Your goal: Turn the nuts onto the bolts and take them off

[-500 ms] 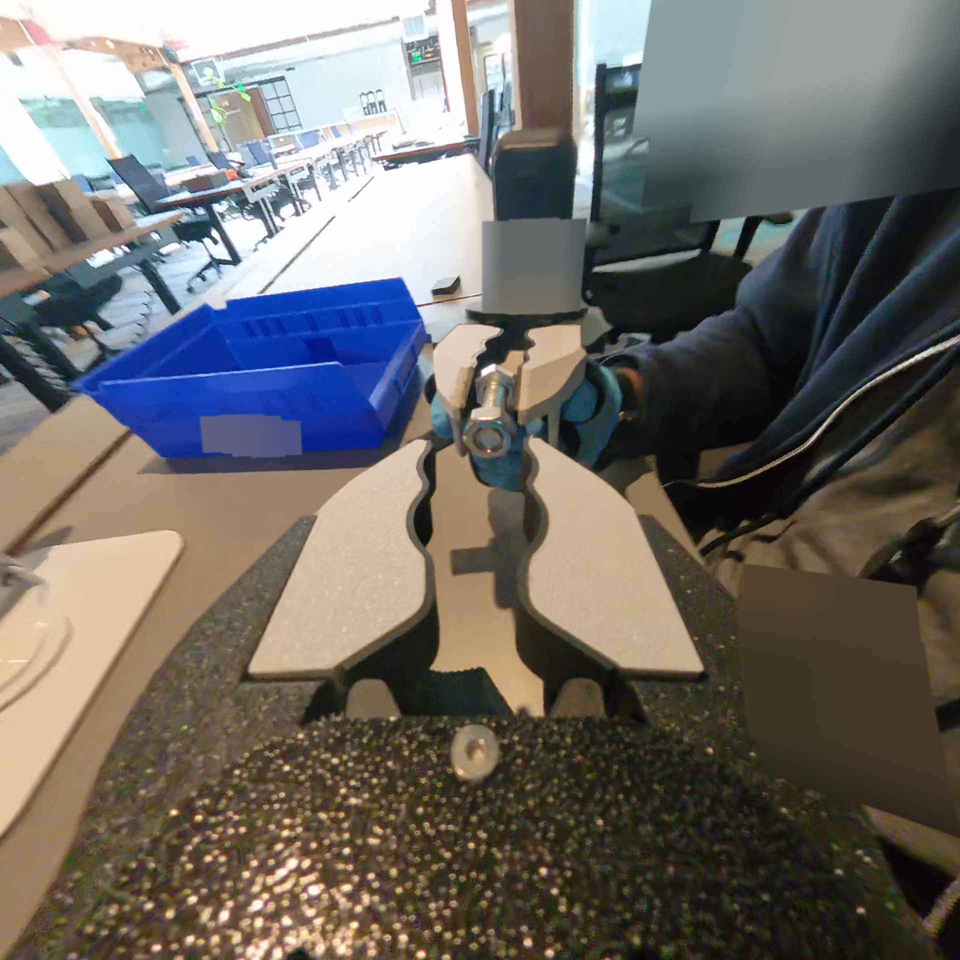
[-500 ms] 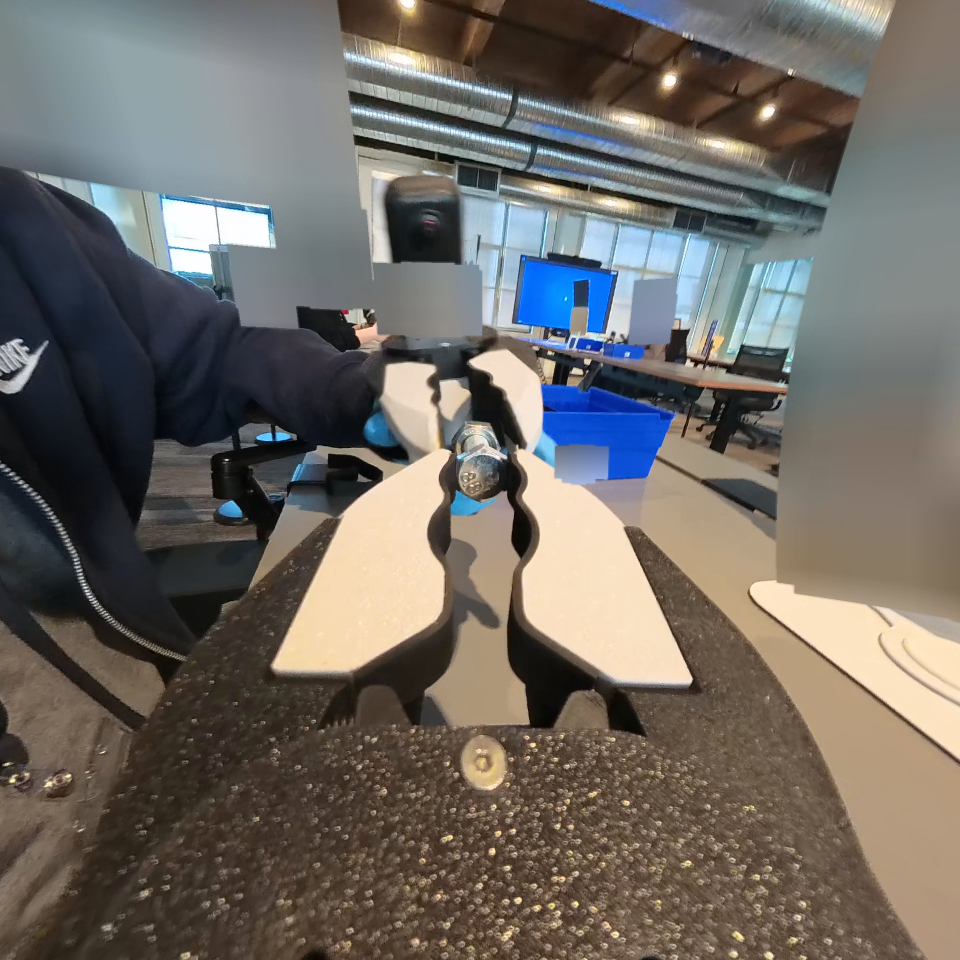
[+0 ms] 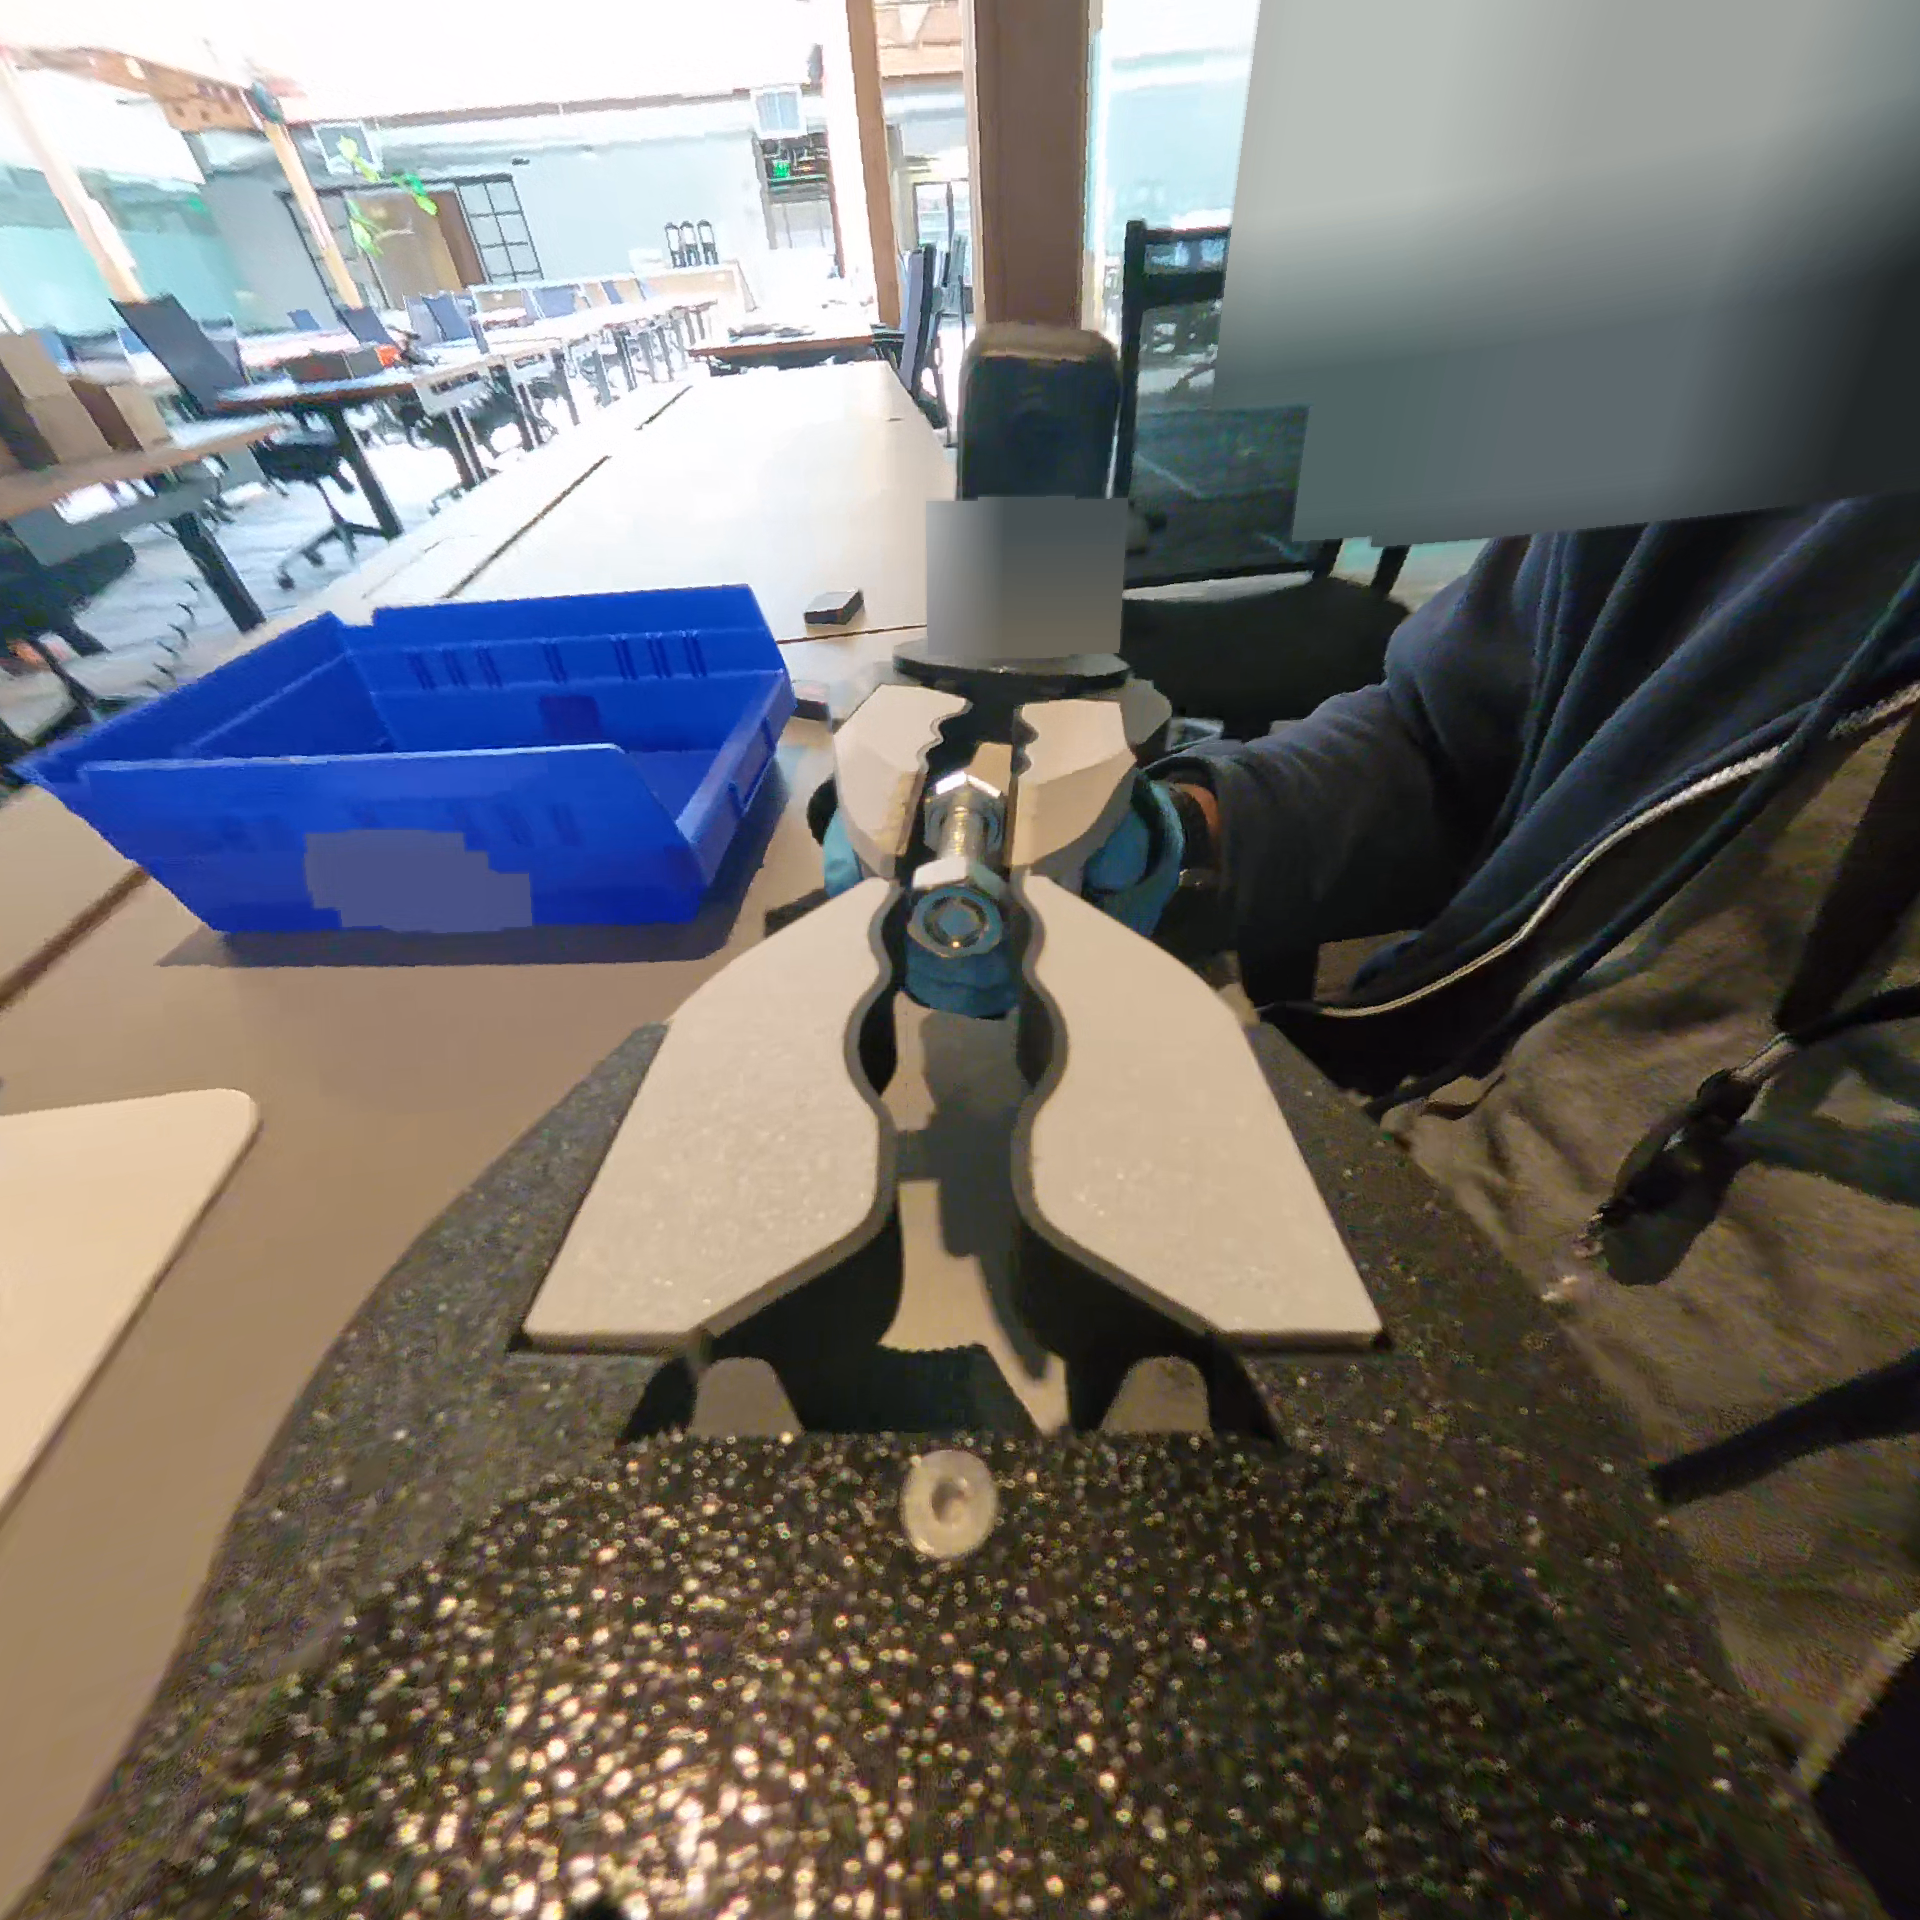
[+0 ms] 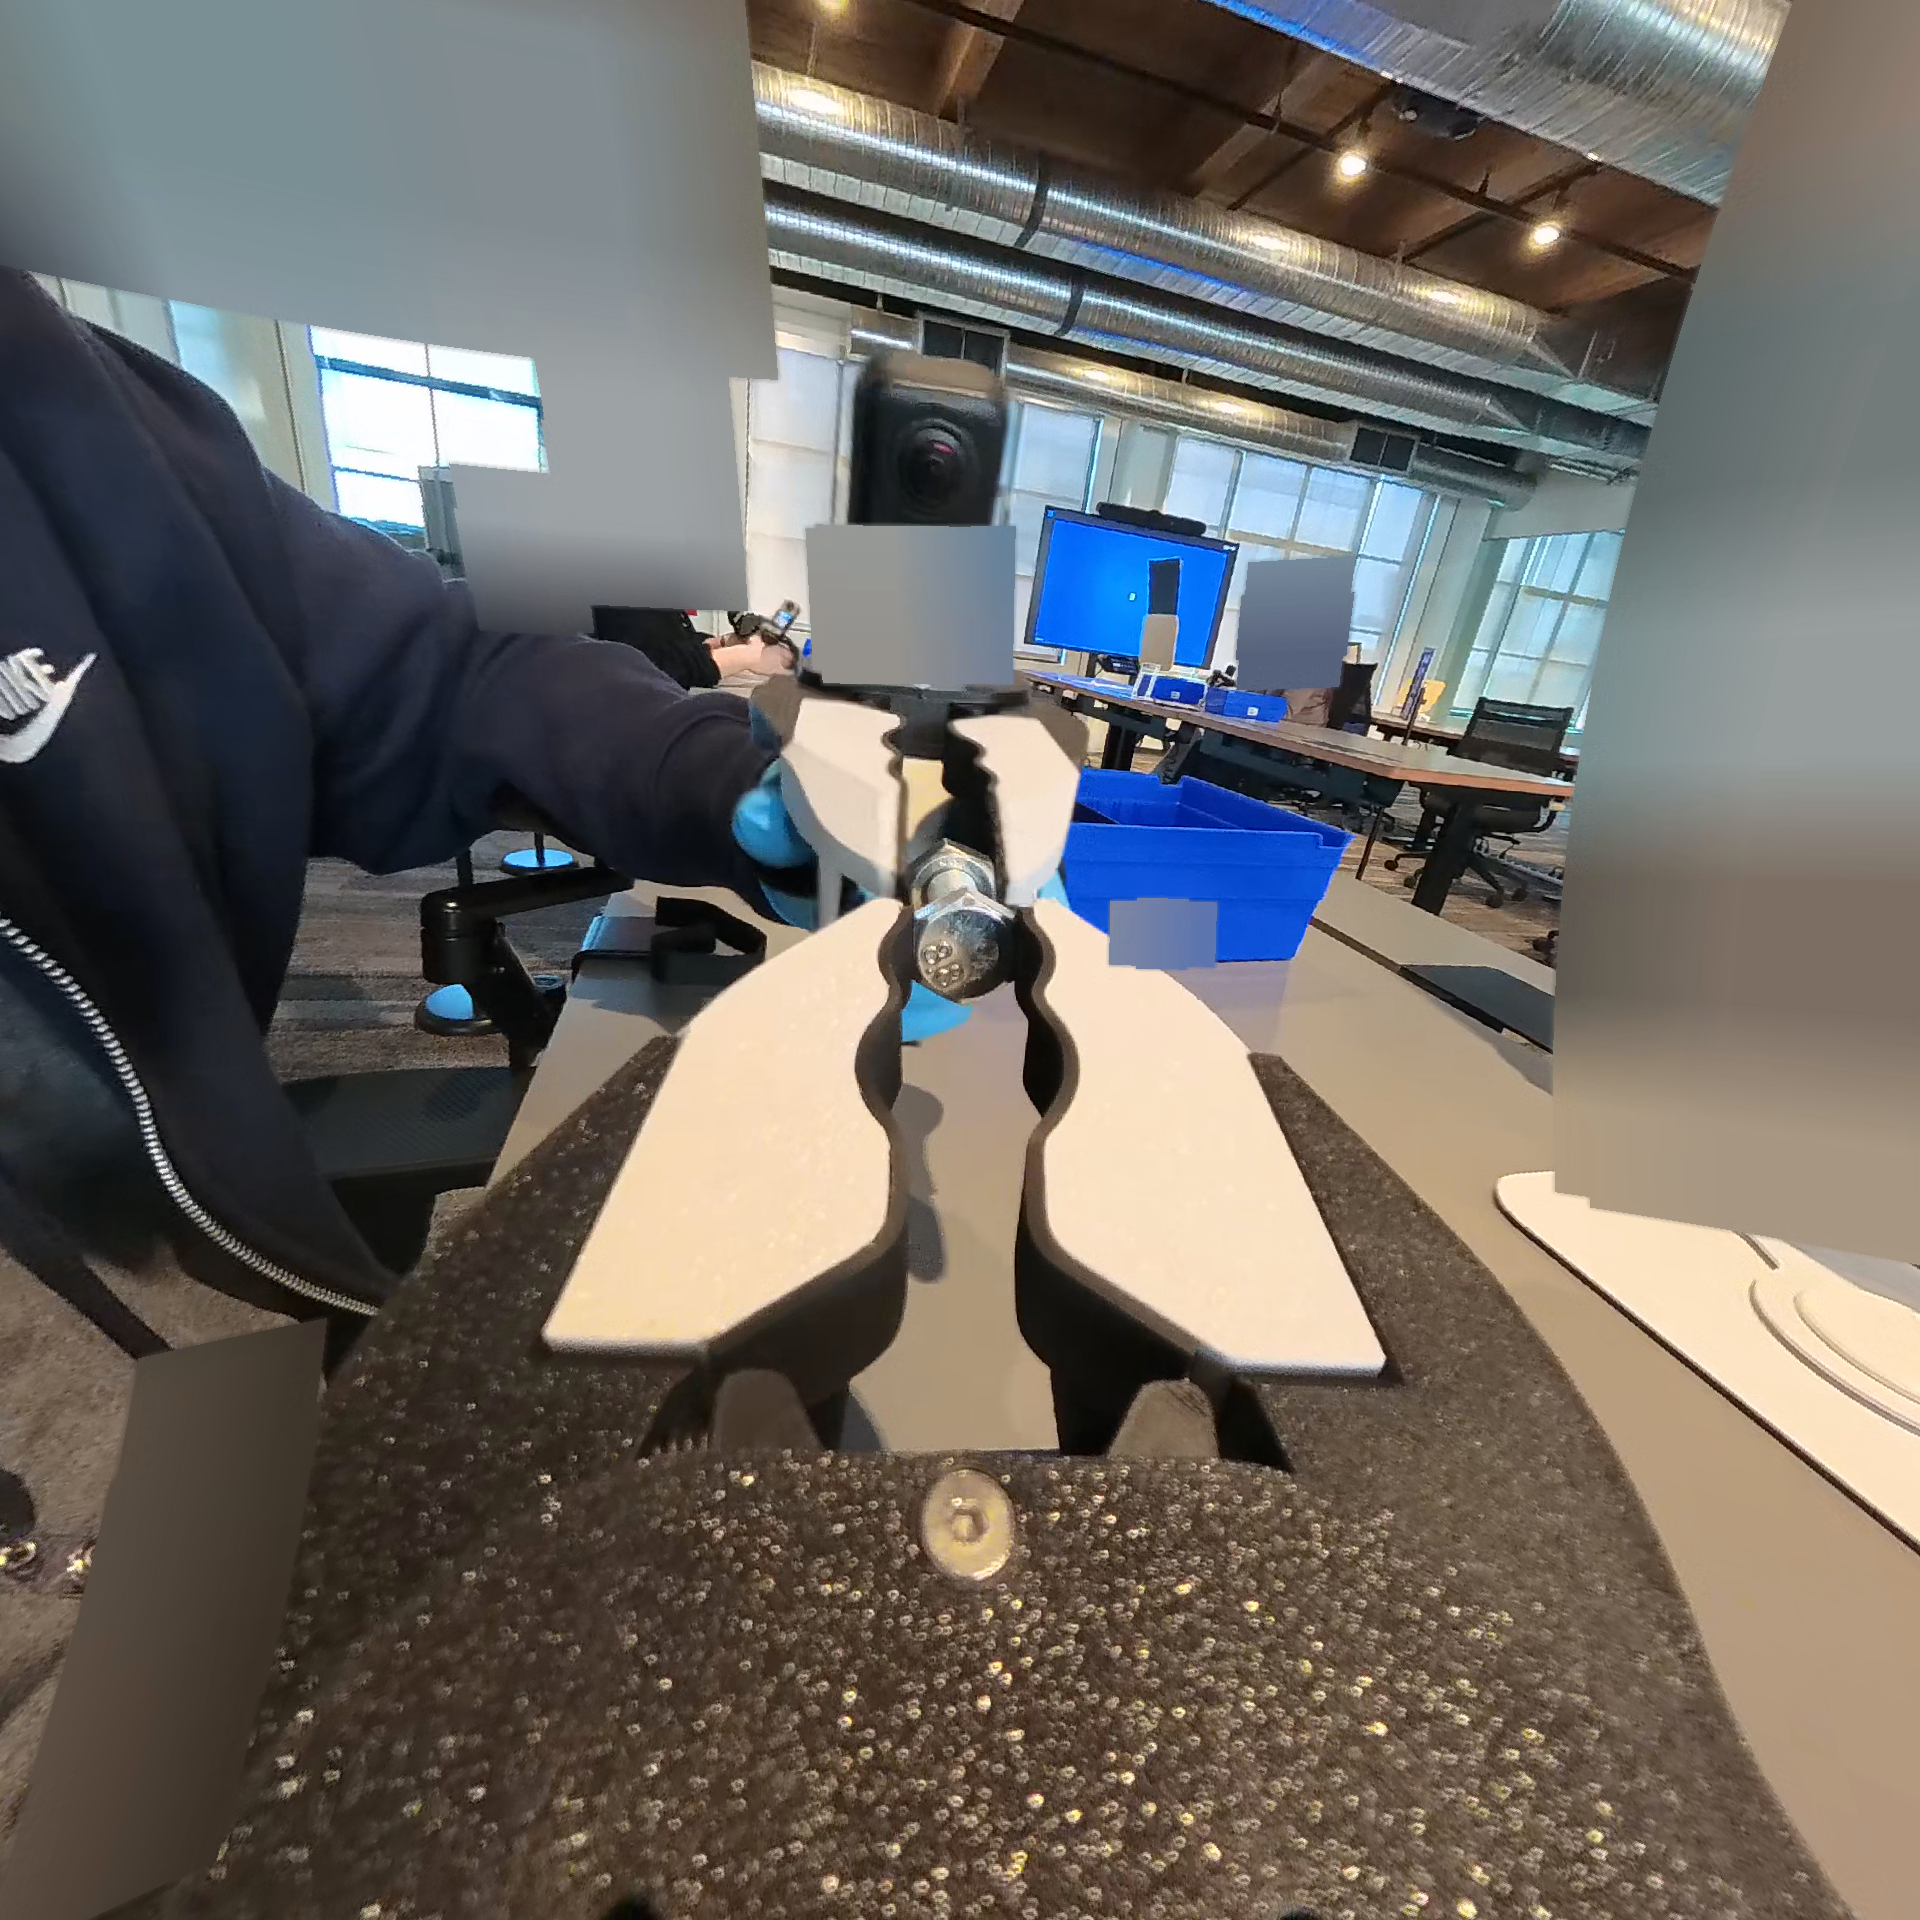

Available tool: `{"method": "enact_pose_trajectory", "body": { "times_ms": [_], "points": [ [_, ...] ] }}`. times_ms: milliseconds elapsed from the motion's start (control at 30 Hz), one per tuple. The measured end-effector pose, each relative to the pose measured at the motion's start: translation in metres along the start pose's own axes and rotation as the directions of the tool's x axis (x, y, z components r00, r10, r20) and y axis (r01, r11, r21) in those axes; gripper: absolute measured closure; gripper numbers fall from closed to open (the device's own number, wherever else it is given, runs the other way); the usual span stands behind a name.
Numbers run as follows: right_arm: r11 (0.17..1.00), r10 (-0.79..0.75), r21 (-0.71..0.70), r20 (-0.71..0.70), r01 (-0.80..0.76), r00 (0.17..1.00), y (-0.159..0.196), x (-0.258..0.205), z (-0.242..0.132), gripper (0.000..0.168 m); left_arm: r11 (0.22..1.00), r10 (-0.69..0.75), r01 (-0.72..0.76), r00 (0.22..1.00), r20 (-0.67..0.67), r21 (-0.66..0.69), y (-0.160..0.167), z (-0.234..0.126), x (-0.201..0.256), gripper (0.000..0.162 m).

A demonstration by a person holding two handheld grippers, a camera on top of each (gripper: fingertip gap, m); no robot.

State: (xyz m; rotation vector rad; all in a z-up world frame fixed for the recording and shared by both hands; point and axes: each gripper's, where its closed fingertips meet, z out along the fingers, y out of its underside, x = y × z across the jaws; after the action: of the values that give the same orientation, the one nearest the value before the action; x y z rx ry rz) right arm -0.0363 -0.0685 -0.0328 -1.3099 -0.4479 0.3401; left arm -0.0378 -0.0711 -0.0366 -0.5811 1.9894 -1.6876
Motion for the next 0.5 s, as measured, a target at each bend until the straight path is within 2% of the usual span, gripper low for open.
{"method": "enact_pose_trajectory", "body": {
  "times_ms": [67,133,200,233,267,300,400,500],
  "points": [
    [1.0,0.008,-0.002,0.006,-0.008,1.0,0.001,-0.001,0.001,0.15,0.986,0.164,-0.163,0.986,0.044,-0.03,0.001,-0.001,0.0,0.145],
    [1.0,0.019,0.007,0.019,-0.019,1.0,0.0,-0.002,0.001,0.15,0.903,0.428,-0.421,0.897,0.108,-0.083,0.0,-0.001,0.0,0.144],
    [1.0,0.026,0.01,0.019,-0.026,0.999,0.0,-0.002,0.001,0.15,0.698,0.716,-0.69,0.679,0.16,-0.194,0.001,-0.002,-0.002,0.144],
    [1.0,0.026,0.01,0.015,-0.026,1.0,-0.001,-0.002,0.001,0.15,0.581,0.814,-0.775,0.554,0.176,-0.247,0.0,-0.002,-0.003,0.144],
    [0.999,0.028,0.015,0.013,-0.029,1.0,-0.001,-0.001,0.0,0.15,0.514,0.857,-0.813,0.479,0.189,-0.272,-0.001,-0.001,-0.003,0.144],
    [0.999,0.031,0.023,0.012,-0.031,0.999,-0.003,-0.001,0.0,0.15,0.53,0.847,-0.809,0.493,0.197,-0.255,-0.003,-0.001,-0.001,0.14],
    [0.999,0.032,0.029,0.007,-0.032,0.999,-0.003,0.0,-0.001,0.15,0.75,0.658,-0.652,0.719,0.225,-0.108,-0.014,-0.002,0.0,0.126],
    [0.999,0.028,0.03,0.005,-0.028,1.0,-0.004,0.0,-0.001,0.15,0.916,0.397,-0.402,0.901,0.177,-0.009,-0.015,-0.004,-0.005,0.126]
  ]
}}
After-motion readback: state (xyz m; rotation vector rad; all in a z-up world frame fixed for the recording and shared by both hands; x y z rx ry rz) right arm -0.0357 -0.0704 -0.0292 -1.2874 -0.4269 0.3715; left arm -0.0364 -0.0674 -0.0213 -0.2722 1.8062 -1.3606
